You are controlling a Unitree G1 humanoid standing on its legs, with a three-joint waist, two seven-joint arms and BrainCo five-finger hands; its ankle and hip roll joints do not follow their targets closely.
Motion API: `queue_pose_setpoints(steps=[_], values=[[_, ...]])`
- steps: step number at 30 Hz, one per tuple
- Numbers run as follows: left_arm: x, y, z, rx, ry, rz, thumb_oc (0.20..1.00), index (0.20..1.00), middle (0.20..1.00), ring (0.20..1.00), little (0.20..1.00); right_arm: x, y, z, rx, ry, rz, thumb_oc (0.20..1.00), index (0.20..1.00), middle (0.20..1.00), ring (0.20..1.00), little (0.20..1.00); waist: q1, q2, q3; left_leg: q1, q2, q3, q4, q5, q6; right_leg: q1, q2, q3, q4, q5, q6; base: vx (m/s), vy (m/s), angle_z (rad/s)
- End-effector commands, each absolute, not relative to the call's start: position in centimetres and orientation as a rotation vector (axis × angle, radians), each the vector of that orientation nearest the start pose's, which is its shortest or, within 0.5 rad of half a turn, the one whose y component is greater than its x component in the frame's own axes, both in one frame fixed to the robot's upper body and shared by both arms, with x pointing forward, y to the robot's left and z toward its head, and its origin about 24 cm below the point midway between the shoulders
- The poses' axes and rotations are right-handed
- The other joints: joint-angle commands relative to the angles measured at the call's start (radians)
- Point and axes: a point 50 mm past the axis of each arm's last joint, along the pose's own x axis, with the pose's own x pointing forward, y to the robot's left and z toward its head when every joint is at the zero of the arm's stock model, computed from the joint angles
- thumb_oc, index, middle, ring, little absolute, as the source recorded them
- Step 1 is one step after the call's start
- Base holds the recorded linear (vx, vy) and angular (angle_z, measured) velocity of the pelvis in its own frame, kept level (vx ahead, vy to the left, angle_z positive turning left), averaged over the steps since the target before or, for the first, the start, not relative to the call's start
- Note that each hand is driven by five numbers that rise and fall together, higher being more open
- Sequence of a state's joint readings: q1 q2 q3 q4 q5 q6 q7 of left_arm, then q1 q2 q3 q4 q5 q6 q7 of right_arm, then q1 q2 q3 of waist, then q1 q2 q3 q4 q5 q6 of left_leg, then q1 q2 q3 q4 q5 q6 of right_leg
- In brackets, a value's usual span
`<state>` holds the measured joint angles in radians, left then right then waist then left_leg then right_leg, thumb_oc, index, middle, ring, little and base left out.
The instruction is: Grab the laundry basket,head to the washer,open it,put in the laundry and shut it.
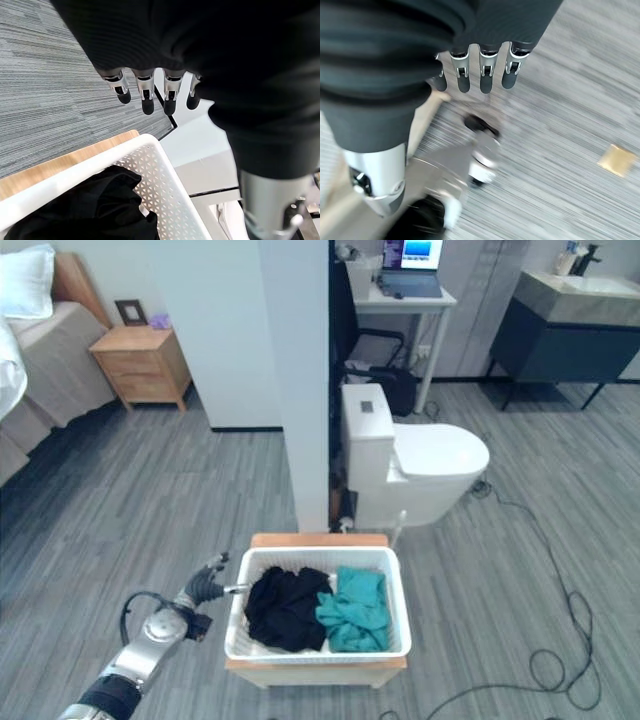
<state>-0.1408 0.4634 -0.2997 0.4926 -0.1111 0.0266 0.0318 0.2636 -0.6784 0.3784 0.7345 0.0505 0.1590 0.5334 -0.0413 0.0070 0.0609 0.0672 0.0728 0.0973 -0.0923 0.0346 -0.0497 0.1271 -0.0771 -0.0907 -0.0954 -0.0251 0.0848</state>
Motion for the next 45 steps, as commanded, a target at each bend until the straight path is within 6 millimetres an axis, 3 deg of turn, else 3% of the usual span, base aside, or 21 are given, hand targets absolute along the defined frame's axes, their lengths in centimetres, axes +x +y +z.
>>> queue_pose_setpoints(steps=[1,4,8,9,18,19,22,24,26,29,30,33,36,37,42,43,45], values=[[28.4,22.2,-0.4,0.449,0.322,-0.084,1.000,1.000,1.000,1.000,1.000,5.6,-34.0,-9.6,-0.509,1.407,0.419,1.000,1.000,1.000,1.000,1.000,0.037,-0.039,-0.008,0.012,0.038,-0.016,0.019,-0.043,-0.040,-0.063,-0.120,-0.043,0.017,0.069,0.094,0.00,0.000,0.00],[28.0,22.7,-0.8,0.431,0.337,-0.049,1.000,1.000,1.000,1.000,1.000,6.2,-36.5,-8.8,-0.505,1.334,0.143,1.000,1.000,1.000,1.000,1.000,0.029,-0.038,-0.009,0.010,0.032,-0.010,0.020,-0.044,-0.035,-0.070,-0.124,-0.034,0.014,0.075,0.097,0.00,0.000,0.00],[26.8,24.2,-1.9,0.415,0.390,0.023,1.000,1.000,1.000,1.000,1.000,9.9,-37.8,-6.7,-0.479,1.101,-0.101,1.000,1.000,1.000,1.000,1.000,0.014,-0.033,-0.016,0.010,0.029,0.000,0.016,-0.048,-0.029,-0.078,-0.124,-0.018,0.013,0.077,0.097,0.01,0.007,-0.09],[26.3,24.7,-2.5,0.394,0.423,0.057,1.000,1.000,1.000,1.000,1.000,11.8,-37.8,-5.4,-0.456,0.984,-0.148,1.000,1.000,1.000,1.000,1.000,0.005,-0.033,-0.020,0.013,0.027,0.005,0.013,-0.050,-0.028,-0.078,-0.123,-0.012,0.013,0.076,0.096,0.02,0.007,-0.16],[26.0,25.2,-2.8,0.346,0.439,0.091,1.000,1.000,1.000,1.000,1.000,15.6,-39.2,-0.6,-0.525,0.765,-0.216,1.000,1.000,1.000,1.000,1.000,-0.006,-0.030,-0.029,0.023,0.028,0.012,0.008,-0.058,-0.028,-0.076,-0.118,-0.009,0.014,0.075,0.094,0.01,0.001,-0.02],[25.8,24.7,-3.3,0.324,0.457,0.073,1.000,1.000,1.000,1.000,1.000,16.7,-38.8,-0.4,-0.545,0.748,-0.207,1.000,1.000,1.000,1.000,1.000,-0.001,-0.028,-0.027,0.023,0.028,0.011,0.010,-0.059,-0.025,-0.079,-0.116,-0.006,0.015,0.074,0.093,0.00,0.000,0.00],[25.7,24.5,-3.6,0.306,0.476,0.062,1.000,1.000,1.000,1.000,1.000,17.4,-38.6,-0.4,-0.563,0.745,-0.195,1.000,1.000,1.000,1.000,1.000,0.000,-0.028,-0.023,0.022,0.029,0.012,0.012,-0.060,-0.024,-0.081,-0.115,-0.005,0.016,0.074,0.093,-0.01,0.003,-0.03],[25.4,23.7,-4.9,0.261,0.538,0.035,1.000,1.000,1.000,1.000,1.000,19.5,-37.5,-0.5,-0.636,0.751,-0.134,1.000,1.000,1.000,1.000,1.000,0.008,-0.029,-0.014,0.016,0.034,0.012,0.014,-0.057,-0.024,-0.087,-0.113,-0.006,0.017,0.075,0.091,-0.01,0.000,-0.02],[25.6,23.7,-5.1,0.264,0.552,0.037,1.000,1.000,1.000,1.000,1.000,20.2,-37.0,-0.5,-0.647,0.746,-0.117,1.000,1.000,1.000,1.000,1.000,0.007,-0.030,-0.010,0.013,0.036,0.012,0.015,-0.055,-0.024,-0.090,-0.112,-0.006,0.017,0.076,0.090,-0.03,-0.007,-0.02],[28.7,23.5,-4.2,0.366,0.574,0.075,1.000,1.000,1.000,1.000,1.000,24.3,-34.2,-0.9,-0.663,0.712,-0.057,1.000,1.000,1.000,1.000,1.000,0.015,-0.037,0.038,-0.038,0.044,-0.001,0.024,-0.038,-0.029,-0.133,-0.108,-0.011,0.021,0.084,0.085,-0.14,-0.032,0.00],[28.8,23.5,-4.2,0.366,0.571,0.076,1.000,1.000,1.000,1.000,1.000,24.4,-34.2,-0.9,-0.663,0.709,-0.058,1.000,1.000,1.000,1.000,1.000,0.013,-0.037,0.039,-0.040,0.044,-0.002,0.025,-0.038,-0.029,-0.134,-0.108,-0.012,0.021,0.084,0.085,-0.17,-0.032,0.04],[32.5,22.7,-1.8,0.434,0.536,0.116,1.000,1.000,1.000,1.000,1.000,28.0,-31.4,-0.5,-0.612,0.639,-0.051,1.000,1.000,1.000,1.000,1.000,0.019,-0.042,0.104,-0.122,0.048,-0.024,0.057,-0.018,-0.033,-0.194,-0.107,-0.014,0.037,0.097,0.079,-0.22,-0.042,0.10],[33.2,22.7,-1.1,0.442,0.522,0.130,1.000,1.000,1.000,1.000,1.000,28.6,-31.0,-0.3,-0.592,0.622,-0.060,1.000,1.000,1.000,1.000,1.000,0.018,-0.044,0.117,-0.139,0.048,-0.027,0.064,-0.014,-0.035,-0.209,-0.108,-0.015,0.043,0.099,0.078,-0.11,-0.025,0.05],[35.2,22.5,1.4,0.466,0.462,0.153,1.000,1.000,1.000,1.000,1.000,30.3,-29.7,0.2,-0.535,0.582,-0.076,1.000,1.000,1.000,1.000,1.000,0.022,-0.049,0.152,-0.184,0.049,-0.036,0.081,0.000,-0.039,-0.241,-0.109,-0.021,0.056,0.106,0.075,-0.12,-0.034,0.13],[36.6,21.8,3.2,0.471,0.413,0.145,1.000,1.000,1.000,1.000,1.000,31.8,-28.6,0.9,-0.505,0.552,-0.085,1.000,1.000,1.000,1.000,1.000,0.024,-0.050,0.186,-0.225,0.049,-0.044,0.103,0.007,-0.042,-0.270,-0.113,-0.025,0.068,0.113,0.073,-0.08,-0.023,0.09],[37.3,21.4,4.3,0.487,0.382,0.140,1.000,1.000,1.000,1.000,1.000,32.8,-27.3,1.3,-0.487,0.527,-0.073,1.000,1.000,1.000,1.000,1.000,0.025,-0.052,0.209,-0.249,0.049,-0.047,0.116,0.012,-0.044,-0.289,-0.113,-0.025,0.074,0.119,0.071,-0.04,-0.022,-0.01],[37.5,21.2,4.4,0.490,0.380,0.139,1.000,1.000,1.000,1.000,1.000,33.1,-26.8,1.5,-0.479,0.519,-0.068,1.000,1.000,1.000,1.000,1.000,0.026,-0.052,0.216,-0.255,0.050,-0.047,0.119,0.014,-0.045,-0.292,-0.114,-0.026,0.074,0.120,0.071,-0.02,-0.012,0.00]])
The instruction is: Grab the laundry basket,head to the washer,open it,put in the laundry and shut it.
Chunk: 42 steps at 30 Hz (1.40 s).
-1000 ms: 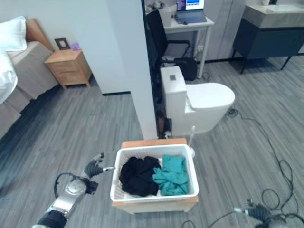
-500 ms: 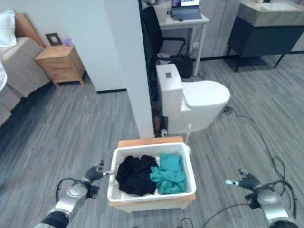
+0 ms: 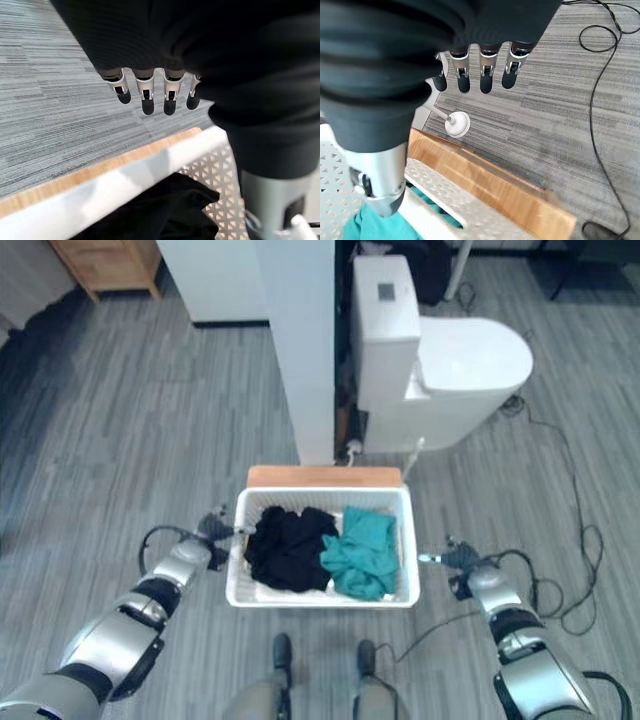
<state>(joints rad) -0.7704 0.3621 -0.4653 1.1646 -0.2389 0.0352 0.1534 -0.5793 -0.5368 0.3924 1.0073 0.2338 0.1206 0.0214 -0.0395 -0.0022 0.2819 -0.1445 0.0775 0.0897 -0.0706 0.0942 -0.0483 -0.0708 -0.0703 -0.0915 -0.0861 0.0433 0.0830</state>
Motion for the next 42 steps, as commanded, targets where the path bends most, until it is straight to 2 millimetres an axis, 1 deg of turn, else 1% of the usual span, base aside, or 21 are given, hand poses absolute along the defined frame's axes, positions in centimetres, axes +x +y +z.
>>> queue_pose_setpoints(steps=[1,2,4,6,11,12,15,19,22,23,24,25,26,27,28,29,31,32,33,38,42], values=[[37.7,21.1,4.7,0.497,0.379,0.138,1.000,1.000,1.000,1.000,1.000,33.6,-25.9,1.6,-0.456,0.505,-0.056,1.000,1.000,1.000,1.000,1.000,0.024,-0.044,0.009,-0.052,0.047,-0.038,0.101,-0.044,-0.048,-0.102,-0.120,-0.024,0.067,0.053,0.073,0.00,0.000,0.00],[37.7,21.1,4.7,0.497,0.379,0.138,1.000,1.000,1.000,1.000,1.000,33.7,-25.9,1.6,-0.456,0.505,-0.056,1.000,1.000,1.000,1.000,1.000,0.024,-0.044,0.009,-0.052,0.047,-0.038,0.101,-0.044,-0.048,-0.102,-0.120,-0.024,0.067,0.053,0.073,0.00,0.000,0.00],[37.7,21.1,4.7,0.512,0.395,0.138,1.000,1.000,1.000,1.000,1.000,34.4,-24.5,2.0,-0.461,0.484,-0.023,1.000,1.000,1.000,1.000,1.000,0.023,-0.044,0.023,-0.059,0.048,-0.038,0.107,-0.043,-0.049,-0.108,-0.120,-0.024,0.067,0.056,0.072,0.00,0.000,0.00],[37.7,21.1,4.6,0.514,0.404,0.140,1.000,1.000,1.000,1.000,1.000,34.5,-24.2,2.0,-0.466,0.483,-0.013,1.000,1.000,1.000,1.000,1.000,0.023,-0.044,0.026,-0.061,0.048,-0.037,0.109,-0.044,-0.049,-0.110,-0.120,-0.023,0.069,0.056,0.072,0.00,0.000,0.00],[37.4,22.2,4.3,0.538,0.435,0.182,1.000,1.000,1.000,1.000,1.000,35.0,-23.0,2.5,-0.476,0.446,0.026,1.000,1.000,1.000,1.000,1.000,0.021,-0.048,0.042,-0.065,0.051,-0.032,0.125,-0.053,-0.050,-0.116,-0.122,-0.018,0.075,0.056,0.070,0.00,0.000,0.00],[37.4,22.2,4.3,0.538,0.435,0.182,1.000,1.000,1.000,1.000,1.000,35.0,-23.0,2.5,-0.476,0.446,0.026,1.000,1.000,1.000,1.000,1.000,0.021,-0.048,0.042,-0.065,0.051,-0.032,0.126,-0.053,-0.050,-0.116,-0.122,-0.018,0.075,0.056,0.070,0.02,0.002,-0.03],[37.3,22.9,4.4,0.540,0.437,0.201,1.000,1.000,1.000,1.000,1.000,35.3,-22.2,3.3,-0.487,0.390,0.057,1.000,1.000,1.000,1.000,1.000,0.017,-0.051,0.046,-0.066,0.050,-0.028,0.138,-0.065,-0.050,-0.116,-0.121,-0.012,0.076,0.054,0.071,0.02,0.002,-0.02],[37.1,22.7,4.0,0.555,0.449,0.177,1.000,1.000,1.000,1.000,1.000,35.3,-22.2,3.3,-0.491,0.384,0.054,1.000,1.000,1.000,1.000,1.000,0.017,-0.050,0.050,-0.071,0.051,-0.027,0.146,-0.070,-0.049,-0.120,-0.122,-0.011,0.078,0.054,0.071,0.01,0.003,-0.01],[37.0,22.1,3.6,0.558,0.461,0.141,1.000,1.000,1.000,1.000,1.000,35.5,-22.1,3.1,-0.502,0.402,0.045,1.000,1.000,1.000,1.000,1.000,0.018,-0.046,0.055,-0.075,0.049,-0.025,0.149,-0.071,-0.048,-0.124,-0.121,-0.011,0.077,0.056,0.070,0.00,0.000,0.00],[37.1,21.9,3.6,0.559,0.460,0.130,0.915,0.915,0.915,0.915,0.915,35.6,-22.1,3.0,-0.506,0.420,0.038,1.000,1.000,1.000,1.000,1.000,0.019,-0.044,0.058,-0.078,0.049,-0.026,0.150,-0.070,-0.047,-0.127,-0.122,-0.011,0.076,0.057,0.070,0.00,0.023,-0.04],[37.1,21.6,3.6,0.572,0.466,0.114,0.576,0.576,0.576,0.576,0.576,35.7,-21.6,2.8,-0.518,0.435,0.044,1.000,1.000,1.000,1.000,1.000,0.019,-0.043,0.062,-0.081,0.049,-0.026,0.147,-0.067,-0.048,-0.131,-0.122,-0.009,0.076,0.059,0.069,0.00,0.017,-0.04],[37.1,21.6,3.6,0.572,0.466,0.114,0.545,0.545,0.545,0.545,0.545,35.8,-21.6,2.8,-0.518,0.435,0.044,1.000,1.000,1.000,1.000,1.000,0.019,-0.043,0.062,-0.081,0.049,-0.026,0.147,-0.067,-0.048,-0.132,-0.122,-0.009,0.076,0.059,0.069,-0.01,0.013,-0.04],[37.1,21.7,3.5,0.580,0.484,0.112,0.464,0.464,0.464,0.464,0.464,35.8,-21.3,2.6,-0.524,0.451,0.051,1.000,1.000,1.000,1.000,1.000,0.018,-0.044,0.065,-0.084,0.050,-0.026,0.144,-0.064,-0.048,-0.135,-0.121,-0.009,0.076,0.061,0.068,0.00,0.000,0.00],[37.0,22.0,3.4,0.585,0.511,0.108,0.200,0.200,0.200,0.200,0.200,36.1,-20.7,2.6,-0.535,0.467,0.061,1.000,1.000,1.000,1.000,1.000,0.015,-0.045,0.069,-0.088,0.050,-0.025,0.137,-0.057,-0.048,-0.143,-0.119,-0.007,0.075,0.064,0.068,0.00,0.000,0.00],[37.0,22.0,3.4,0.585,0.510,0.109,0.200,0.200,0.200,0.200,0.200,36.2,-20.7,2.6,-0.535,0.467,0.062,0.959,0.959,0.959,0.959,0.959,0.015,-0.045,0.070,-0.088,0.050,-0.025,0.136,-0.057,-0.048,-0.143,-0.119,-0.007,0.075,0.064,0.068,-0.02,0.023,-0.04],[37.1,22.4,3.8,0.657,0.525,0.095,0.200,0.200,0.200,0.200,0.200,36.4,-20.2,2.7,-0.536,0.476,0.068,0.573,0.573,0.573,0.573,0.573,0.011,-0.046,0.074,-0.094,0.050,-0.023,0.125,-0.046,-0.049,-0.153,-0.116,-0.008,0.074,0.069,0.067,-0.01,0.013,-0.04],[37.0,22.5,3.7,0.678,0.536,0.087,0.200,0.200,0.200,0.200,0.200,36.6,-20.0,2.8,-0.533,0.477,0.069,0.200,0.200,0.200,0.200,0.200,0.010,-0.047,0.077,-0.096,0.051,-0.024,0.117,-0.041,-0.051,-0.158,-0.115,-0.008,0.073,0.070,0.067,0.00,0.000,0.00],[37.1,22.5,3.8,0.687,0.537,0.078,0.200,0.200,0.200,0.200,0.200,36.8,-19.5,2.9,-0.529,0.471,0.073,0.200,0.200,0.200,0.200,0.200,0.010,-0.047,0.081,-0.100,0.051,-0.025,0.113,-0.037,-0.051,-0.162,-0.114,-0.009,0.073,0.073,0.067,0.00,0.000,0.00],[37.4,22.5,4.3,0.716,0.521,0.074,0.200,0.200,0.200,0.200,0.200,36.9,-19.2,3.0,-0.539,0.467,0.077,0.200,0.200,0.200,0.200,0.200,0.009,-0.046,0.084,-0.105,0.051,-0.027,0.104,-0.031,-0.051,-0.167,-0.114,-0.011,0.071,0.075,0.067,0.00,0.000,0.00],[37.6,22.1,4.6,0.744,0.503,0.053,0.200,0.200,0.200,0.200,0.200,37.2,-18.3,3.3,-0.560,0.437,0.092,0.200,0.200,0.200,0.200,0.200,0.011,-0.045,0.091,-0.108,0.050,-0.035,0.088,-0.023,-0.050,-0.168,-0.115,-0.018,0.066,0.076,0.069,0.00,0.006,0.02],[37.2,22.0,3.8,0.755,0.517,0.036,0.200,0.200,0.200,0.200,0.200,37.2,-18.3,3.6,-0.561,0.404,0.087,0.200,0.200,0.200,0.200,0.200,0.012,-0.044,0.089,-0.103,0.046,-0.038,0.079,-0.023,-0.048,-0.162,-0.118,-0.018,0.063,0.074,0.071,0.00,0.011,0.03]])
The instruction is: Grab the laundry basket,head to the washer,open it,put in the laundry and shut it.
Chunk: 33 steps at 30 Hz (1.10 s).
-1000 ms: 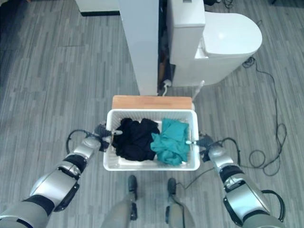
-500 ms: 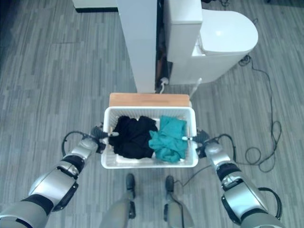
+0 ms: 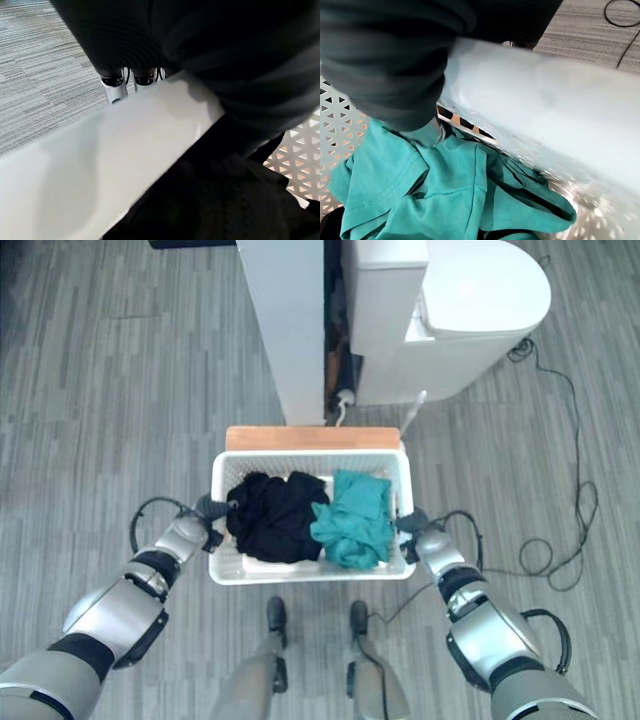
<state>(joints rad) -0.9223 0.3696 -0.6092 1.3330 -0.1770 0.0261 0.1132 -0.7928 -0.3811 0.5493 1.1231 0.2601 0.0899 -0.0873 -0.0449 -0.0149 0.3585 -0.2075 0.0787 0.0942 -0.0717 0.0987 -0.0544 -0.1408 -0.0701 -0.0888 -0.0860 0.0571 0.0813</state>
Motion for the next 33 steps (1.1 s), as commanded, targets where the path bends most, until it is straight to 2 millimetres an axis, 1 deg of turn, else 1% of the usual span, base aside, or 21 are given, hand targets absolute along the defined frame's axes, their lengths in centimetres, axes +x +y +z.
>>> queue_pose_setpoints(steps=[1,6,10,14,15,16,17,18,19,21,23,24,25,26,27,28,29,30,31,32,33], values=[[37.1,22.0,3.5,0.751,0.525,0.036,0.200,0.200,0.200,0.200,0.200,37.1,-18.4,3.6,-0.562,0.400,0.083,0.200,0.200,0.200,0.200,0.200,0.017,-0.030,0.010,-0.038,0.044,-0.042,0.081,-0.030,-0.041,-0.089,-0.120,-0.021,0.063,0.059,0.074,0.00,0.000,0.00],[36.2,21.8,2.1,0.733,0.551,0.026,0.200,0.200,0.200,0.200,0.200,36.8,-20.0,4.1,-0.586,0.375,0.049,0.200,0.200,0.200,0.200,0.200,0.014,-0.030,-0.006,-0.029,0.034,-0.038,0.096,-0.051,-0.035,-0.076,-0.129,-0.019,0.064,0.058,0.079,0.00,0.037,0.00],[36.2,21.1,1.8,0.741,0.517,-0.003,0.200,0.200,0.200,0.200,0.200,36.0,-22.6,4.0,-0.569,0.381,-0.023,0.200,0.200,0.200,0.200,0.200,0.013,-0.027,-0.018,-0.026,0.024,-0.034,0.126,-0.077,-0.027,-0.066,-0.143,-0.016,0.067,0.059,0.085,0.00,0.056,0.01],[36.4,19.3,2.0,0.726,0.440,-0.069,0.200,0.200,0.200,0.200,0.200,34.3,-26.6,4.0,-0.531,0.373,-0.130,0.200,0.200,0.200,0.200,0.200,0.002,-0.024,-0.027,-0.028,0.002,-0.030,0.190,-0.120,-0.012,-0.057,-0.170,-0.009,0.090,0.058,0.092,-0.02,0.101,0.02],[36.3,18.8,2.0,0.713,0.421,-0.085,0.200,0.200,0.200,0.200,0.200,33.6,-27.9,4.2,-0.525,0.366,-0.166,0.200,0.200,0.200,0.200,0.200,-0.003,-0.021,-0.027,-0.028,-0.009,-0.026,0.211,-0.136,-0.004,-0.055,-0.180,-0.003,0.098,0.059,0.096,-0.03,0.149,0.00],[36.4,18.6,2.1,0.707,0.400,-0.094,0.200,0.200,0.200,0.200,0.200,33.1,-28.7,4.5,-0.528,0.350,-0.181,0.200,0.200,0.200,0.200,0.200,-0.011,-0.017,-0.027,-0.022,-0.019,-0.023,0.217,-0.148,0.004,-0.057,-0.189,0.003,0.107,0.061,0.100,-0.03,0.196,-0.01],[36.4,17.9,2.3,0.706,0.371,-0.120,0.200,0.200,0.200,0.200,0.200,32.3,-29.8,4.7,-0.530,0.342,-0.206,0.200,0.200,0.200,0.200,0.200,-0.017,-0.012,-0.026,-0.013,-0.033,-0.015,0.222,-0.159,0.015,-0.058,-0.200,0.012,0.116,0.067,0.105,-0.03,0.218,-0.03],[36.4,17.6,2.5,0.699,0.345,-0.134,0.200,0.200,0.200,0.200,0.200,31.4,-31.1,4.9,-0.530,0.335,-0.240,0.200,0.200,0.200,0.200,0.200,-0.027,-0.009,-0.030,0.000,-0.048,-0.004,0.217,-0.166,0.023,-0.063,-0.211,0.020,0.117,0.081,0.114,-0.04,0.226,-0.03],[36.4,17.3,2.6,0.697,0.333,-0.148,0.200,0.200,0.200,0.200,0.200,30.6,-32.0,5.0,-0.522,0.328,-0.264,0.200,0.200,0.200,0.200,0.200,-0.039,-0.007,-0.034,0.009,-0.059,0.006,0.212,-0.170,0.028,-0.069,-0.220,0.026,0.115,0.096,0.120,-0.06,0.224,-0.10],[36.3,16.8,2.5,0.708,0.317,-0.175,0.200,0.200,0.200,0.200,0.200,29.0,-33.9,4.9,-0.506,0.348,-0.315,0.200,0.200,0.200,0.200,0.200,-0.051,-0.002,-0.048,0.020,-0.081,0.040,0.202,-0.171,0.038,-0.091,-0.248,0.034,0.107,0.147,0.141,-0.09,0.200,-0.36],[36.2,16.9,2.8,0.719,0.300,-0.188,0.200,0.200,0.200,0.200,0.200,27.3,-35.5,4.8,-0.493,0.359,-0.360,0.200,0.200,0.200,0.200,0.200,-0.057,0.012,-0.054,0.029,-0.075,0.071,0.195,-0.165,0.053,-0.097,-0.251,0.010,0.149,0.115,0.136,-0.15,0.188,-0.49],[36.0,17.2,3.0,0.719,0.284,-0.199,0.200,0.200,0.200,0.200,0.200,25.9,-36.8,4.4,-0.480,0.385,-0.396,0.200,0.200,0.200,0.200,0.200,-0.046,0.034,-0.061,0.042,-0.053,0.114,0.190,-0.158,0.065,-0.075,-0.246,-0.066,0.268,0.042,0.120,-0.14,0.157,-0.56],[36.0,17.2,3.0,0.720,0.284,-0.200,0.200,0.200,0.200,0.200,0.200,25.9,-36.8,4.3,-0.480,0.385,-0.397,0.200,0.200,0.200,0.200,0.200,-0.045,0.033,-0.063,0.039,-0.054,0.115,0.188,-0.153,0.065,-0.080,-0.246,-0.065,0.269,0.044,0.119,-0.18,0.248,-0.67],[35.6,17.4,2.9,0.725,0.278,-0.221,0.200,0.200,0.200,0.200,0.200,24.5,-37.3,3.3,-0.466,0.424,-0.410,0.200,0.200,0.200,0.200,0.200,-0.034,0.050,-0.069,0.056,-0.033,0.164,0.193,-0.147,0.080,-0.055,-0.251,-0.145,0.416,-0.016,0.107,-0.09,0.134,-0.76],[35.6,17.4,2.9,0.726,0.279,-0.223,0.200,0.200,0.200,0.200,0.200,24.5,-37.3,3.3,-0.466,0.425,-0.411,0.200,0.200,0.200,0.200,0.200,-0.032,0.048,-0.068,0.058,-0.034,0.166,0.193,-0.148,0.080,-0.057,-0.253,-0.142,0.423,-0.021,0.107,-0.13,0.189,-0.75],[35.4,17.7,2.8,0.724,0.281,-0.227,0.200,0.200,0.200,0.200,0.200,24.0,-37.4,2.9,-0.461,0.444,-0.407,0.200,0.200,0.200,0.200,0.200,-0.021,0.052,-0.078,0.067,-0.027,0.194,0.191,-0.144,0.086,-0.040,-0.256,-0.175,0.474,-0.051,0.100,-0.08,0.098,-0.82],[35.2,18.3,2.9,0.712,0.283,-0.217,0.200,0.200,0.200,0.200,0.200,23.5,-37.5,2.5,-0.453,0.460,-0.410,0.200,0.200,0.200,0.200,0.200,-0.012,0.056,-0.096,0.072,-0.019,0.223,0.182,-0.136,0.094,-0.011,-0.258,-0.214,0.516,-0.067,0.092,-0.10,0.141,-1.00],[34.4,19.4,2.4,0.698,0.305,-0.206,0.200,0.200,0.200,0.200,0.200,22.8,-37.7,1.8,-0.442,0.487,-0.408,0.200,0.200,0.200,0.200,0.200,0.010,0.047,-0.135,0.092,-0.021,0.264,0.163,-0.148,0.096,0.061,-0.269,-0.249,0.574,-0.106,0.103,-0.06,0.089,-0.98],[34.3,19.5,2.3,0.699,0.308,-0.207,0.200,0.200,0.200,0.200,0.200,22.7,-37.6,1.8,-0.441,0.490,-0.407,0.200,0.200,0.200,0.200,0.200,0.011,0.045,-0.136,0.096,-0.022,0.267,0.161,-0.149,0.096,0.062,-0.270,-0.246,0.575,-0.107,0.104,-0.16,0.010,-1.32],[33.6,20.9,1.7,0.676,0.337,-0.181,0.200,0.200,0.200,0.200,0.200,22.6,-37.6,1.5,-0.435,0.502,-0.402,0.200,0.200,0.200,0.200,0.200,0.038,0.026,-0.180,0.080,-0.017,0.324,0.148,-0.125,0.100,0.155,-0.265,-0.271,0.545,-0.094,0.112,-0.13,-0.027,-1.25],[33.4,21.0,1.6,0.677,0.340,-0.180,0.200,0.200,0.200,0.200,0.200,22.6,-37.6,1.4,-0.434,0.505,-0.399,0.200,0.200,0.200,0.200,0.200,0.041,0.024,-0.182,0.084,-0.017,0.329,0.146,-0.125,0.099,0.158,-0.264,-0.267,0.539,-0.091,0.114,-0.21,-0.065,-1.37]])
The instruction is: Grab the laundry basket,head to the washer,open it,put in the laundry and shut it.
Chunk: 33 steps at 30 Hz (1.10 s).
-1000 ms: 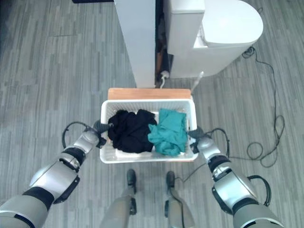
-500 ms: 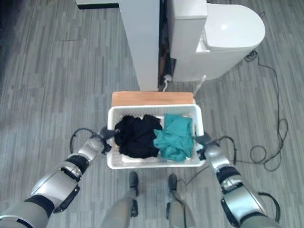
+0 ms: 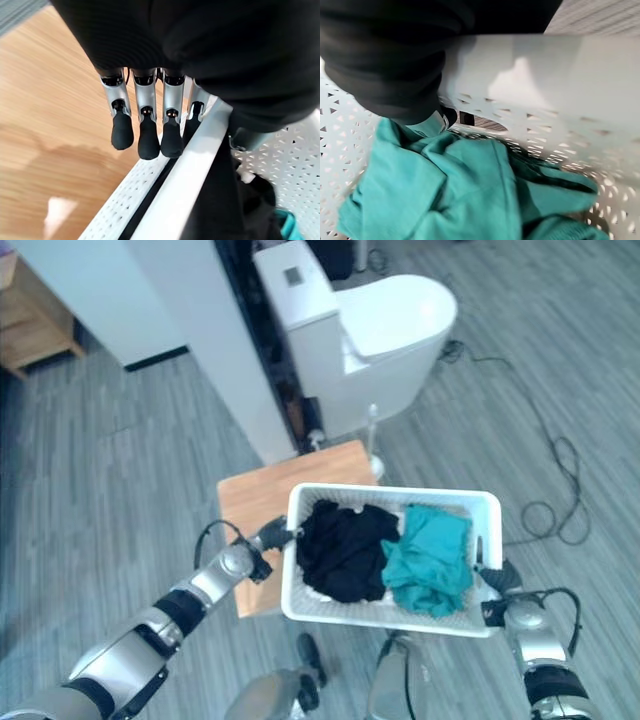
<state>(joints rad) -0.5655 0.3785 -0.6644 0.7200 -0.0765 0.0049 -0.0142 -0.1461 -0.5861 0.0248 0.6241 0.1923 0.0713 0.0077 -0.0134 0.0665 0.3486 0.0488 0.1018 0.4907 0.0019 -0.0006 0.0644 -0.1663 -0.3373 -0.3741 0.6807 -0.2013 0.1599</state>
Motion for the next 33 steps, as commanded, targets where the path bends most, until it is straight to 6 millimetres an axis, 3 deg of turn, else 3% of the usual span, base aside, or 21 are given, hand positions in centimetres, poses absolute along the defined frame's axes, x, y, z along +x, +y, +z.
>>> queue_pose_setpoints(steps=[1,3,5,6,7,8,11,12,13,15,16,17,19,20,23,33], values=[[33.1,21.4,1.5,0.655,0.345,-0.173,0.200,0.200,0.200,0.200,0.200,22.6,-37.5,1.3,-0.431,0.510,-0.395,0.200,0.200,0.200,0.200,0.200,0.025,-0.068,-0.194,-0.184,-0.037,-0.040,0.064,-0.015,-0.020,0.221,0.010,0.019,-0.252,0.182,0.042,-0.24,-0.126,-1.22],[32.5,22.4,1.4,0.609,0.348,-0.145,0.200,0.200,0.200,0.200,0.200,23.0,-37.2,1.5,-0.443,0.503,-0.377,0.200,0.200,0.200,0.200,0.200,0.065,-0.097,-0.236,-0.237,-0.006,0.034,0.063,0.023,-0.038,0.310,0.047,0.032,-0.361,0.160,0.051,-0.34,-0.237,-1.41],[32.7,22.9,2.1,0.592,0.321,-0.117,0.200,0.200,0.200,0.200,0.200,23.6,-36.9,2.1,-0.461,0.480,-0.359,0.200,0.200,0.200,0.200,0.200,0.089,-0.094,-0.244,-0.267,0.069,0.112,0.082,0.062,-0.078,0.349,0.055,-0.025,-0.479,0.104,0.046,-0.27,-0.233,-1.36],[32.7,23.0,2.1,0.591,0.321,-0.116,0.200,0.200,0.200,0.200,0.200,23.7,-36.9,2.1,-0.462,0.479,-0.358,0.200,0.200,0.200,0.200,0.200,0.093,-0.092,-0.242,-0.264,0.077,0.116,0.087,0.065,-0.085,0.355,0.063,-0.022,-0.493,0.108,0.040,-0.22,-0.233,-1.07],[32.8,22.9,2.3,0.592,0.313,-0.116,0.200,0.200,0.200,0.200,0.200,23.8,-36.7,2.0,-0.463,0.480,-0.345,0.200,0.200,0.200,0.200,0.200,0.101,-0.094,-0.238,-0.278,0.108,0.126,0.099,0.097,-0.102,0.365,0.080,-0.027,-0.536,0.067,0.031,-0.23,-0.383,-0.95],[33.1,22.8,2.7,0.594,0.306,-0.114,0.200,0.200,0.200,0.200,0.200,23.5,-36.7,2.0,-0.471,0.485,-0.335,0.200,0.200,0.200,0.200,0.200,0.095,-0.092,-0.225,-0.294,0.169,0.118,0.089,0.177,-0.157,0.358,0.144,-0.002,-0.574,0.011,-0.006,-0.24,-0.381,-0.93],[33.4,22.6,3.0,0.598,0.297,-0.119,0.200,0.200,0.200,0.200,0.200,23.3,-36.9,2.4,-0.476,0.474,-0.337,0.200,0.200,0.200,0.200,0.200,0.084,-0.083,-0.220,-0.292,0.210,0.109,0.060,0.231,-0.188,0.361,0.188,-0.004,-0.609,0.004,-0.020,-0.23,-0.268,-0.75],[33.8,22.7,3.5,0.614,0.279,-0.110,0.200,0.200,0.200,0.200,0.200,24.2,-36.6,3.3,-0.481,0.434,-0.319,0.200,0.200,0.200,0.200,0.200,0.104,-0.073,-0.182,-0.323,0.243,-0.083,0.061,0.295,-0.227,0.333,0.230,0.053,-0.637,0.017,-0.046,-0.30,-0.161,-0.22],[33.9,22.7,3.6,0.614,0.277,-0.110,0.200,0.200,0.200,0.200,0.200,24.2,-36.6,3.3,-0.480,0.433,-0.320,0.200,0.200,0.200,0.200,0.200,0.102,-0.070,-0.180,-0.327,0.247,-0.088,0.065,0.295,-0.228,0.333,0.235,0.051,-0.637,0.017,-0.048,-0.41,-0.195,-0.68],[34.3,22.5,3.9,0.626,0.273,-0.115,0.200,0.200,0.200,0.200,0.200,24.9,-36.2,3.8,-0.482,0.420,-0.288,0.200,0.200,0.200,0.200,0.200,0.120,-0.092,-0.145,-0.316,0.161,-0.358,0.172,0.194,-0.212,0.298,0.214,0.087,-0.629,0.057,-0.063,-0.28,-0.137,-1.01],[34.4,22.0,4.2,0.627,0.250,-0.127,0.200,0.200,0.200,0.200,0.200,25.3,-35.8,4.1,-0.482,0.404,-0.266,0.200,0.200,0.200,0.200,0.200,0.110,-0.109,-0.142,-0.276,0.093,-0.441,0.256,0.075,-0.197,0.283,0.199,0.094,-0.639,0.079,-0.067,-0.23,-0.123,-0.74],[34.4,22.0,4.2,0.627,0.249,-0.127,0.200,0.200,0.200,0.200,0.200,25.3,-35.8,4.1,-0.482,0.404,-0.267,0.200,0.200,0.200,0.200,0.200,0.109,-0.109,-0.143,-0.278,0.092,-0.442,0.255,0.077,-0.196,0.281,0.199,0.094,-0.640,0.082,-0.066,-0.18,-0.066,-0.55],[34.2,21.7,3.9,0.623,0.253,-0.139,0.200,0.200,0.200,0.200,0.200,25.6,-35.7,4.4,-0.482,0.399,-0.261,0.200,0.200,0.200,0.200,0.200,0.096,-0.100,-0.162,-0.202,0.061,-0.457,0.226,0.015,-0.175,0.261,0.209,0.109,-0.642,0.090,-0.061,-0.04,0.004,-0.39],[34.2,21.6,3.7,0.621,0.260,-0.142,0.200,0.200,0.200,0.200,0.200,25.5,-35.8,4.4,-0.482,0.407,-0.263,0.200,0.200,0.200,0.200,0.200,0.085,-0.091,-0.179,-0.172,0.068,-0.448,0.185,0.006,-0.167,0.260,0.222,0.114,-0.647,0.088,-0.059,0.05,0.032,-0.32],[34.3,20.9,3.5,0.645,0.267,-0.157,0.200,0.200,0.200,0.200,0.200,24.8,-35.7,3.5,-0.438,0.425,-0.266,0.200,0.200,0.200,0.200,0.200,0.063,-0.085,-0.200,-0.164,0.057,-0.458,0.162,0.036,-0.175,0.272,0.224,0.120,-0.650,0.091,-0.065,0.04,0.067,-0.08],[34.9,20.2,4.0,0.664,0.245,-0.176,0.200,0.200,0.200,0.200,0.200,25.0,-35.2,2.3,-0.408,0.460,-0.255,0.200,0.200,0.200,0.200,0.200,0.049,-0.070,-0.234,-0.084,0.044,-0.421,0.080,0.020,-0.168,0.280,0.203,0.139,-0.672,0.124,-0.043,-0.01,0.034,-0.06]])
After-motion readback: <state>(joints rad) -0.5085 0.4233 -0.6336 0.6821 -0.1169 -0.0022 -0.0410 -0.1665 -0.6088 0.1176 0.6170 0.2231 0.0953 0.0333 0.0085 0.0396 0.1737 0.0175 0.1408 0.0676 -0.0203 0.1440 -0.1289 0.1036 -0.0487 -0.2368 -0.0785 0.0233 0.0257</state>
